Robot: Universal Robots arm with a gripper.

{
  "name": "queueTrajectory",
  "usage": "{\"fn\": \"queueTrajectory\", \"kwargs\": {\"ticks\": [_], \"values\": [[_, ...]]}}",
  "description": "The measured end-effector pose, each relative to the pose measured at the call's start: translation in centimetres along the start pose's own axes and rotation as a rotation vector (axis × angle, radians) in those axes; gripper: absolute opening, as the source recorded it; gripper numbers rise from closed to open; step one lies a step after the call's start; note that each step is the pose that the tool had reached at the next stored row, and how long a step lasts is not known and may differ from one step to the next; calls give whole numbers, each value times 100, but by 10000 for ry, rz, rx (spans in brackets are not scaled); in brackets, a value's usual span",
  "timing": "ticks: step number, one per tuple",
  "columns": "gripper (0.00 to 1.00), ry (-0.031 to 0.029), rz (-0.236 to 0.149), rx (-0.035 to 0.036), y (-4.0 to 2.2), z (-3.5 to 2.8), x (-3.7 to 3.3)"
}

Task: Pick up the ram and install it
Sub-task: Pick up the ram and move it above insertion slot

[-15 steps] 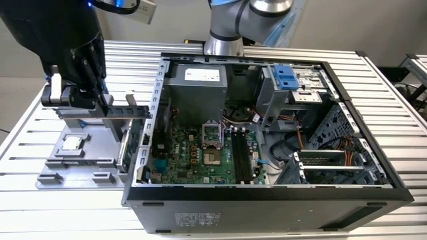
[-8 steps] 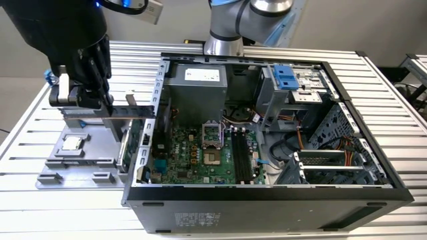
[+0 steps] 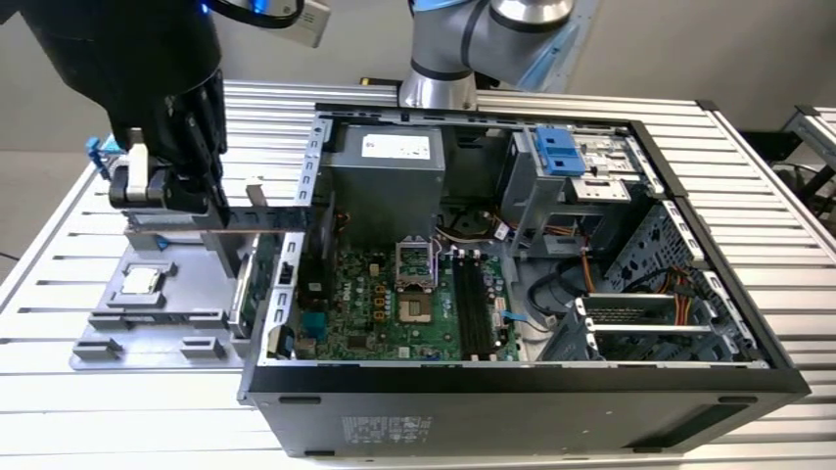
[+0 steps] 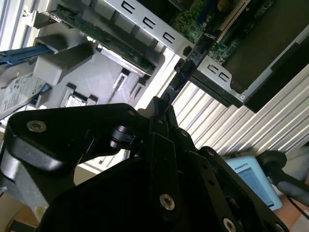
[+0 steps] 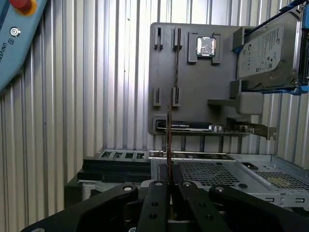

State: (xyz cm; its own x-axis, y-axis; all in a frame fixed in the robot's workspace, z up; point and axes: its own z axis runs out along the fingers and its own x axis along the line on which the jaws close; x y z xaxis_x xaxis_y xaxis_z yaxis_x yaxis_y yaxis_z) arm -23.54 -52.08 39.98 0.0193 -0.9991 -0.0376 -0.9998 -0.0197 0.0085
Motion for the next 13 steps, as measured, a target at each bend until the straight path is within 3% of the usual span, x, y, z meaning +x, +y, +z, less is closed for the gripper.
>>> {"fn": "queueTrajectory", "kwargs": {"ticks": [10,13], "values": [[0,-1,-1,0,-80,0,2],[0,0,1,0,-149,-1,3]]}}
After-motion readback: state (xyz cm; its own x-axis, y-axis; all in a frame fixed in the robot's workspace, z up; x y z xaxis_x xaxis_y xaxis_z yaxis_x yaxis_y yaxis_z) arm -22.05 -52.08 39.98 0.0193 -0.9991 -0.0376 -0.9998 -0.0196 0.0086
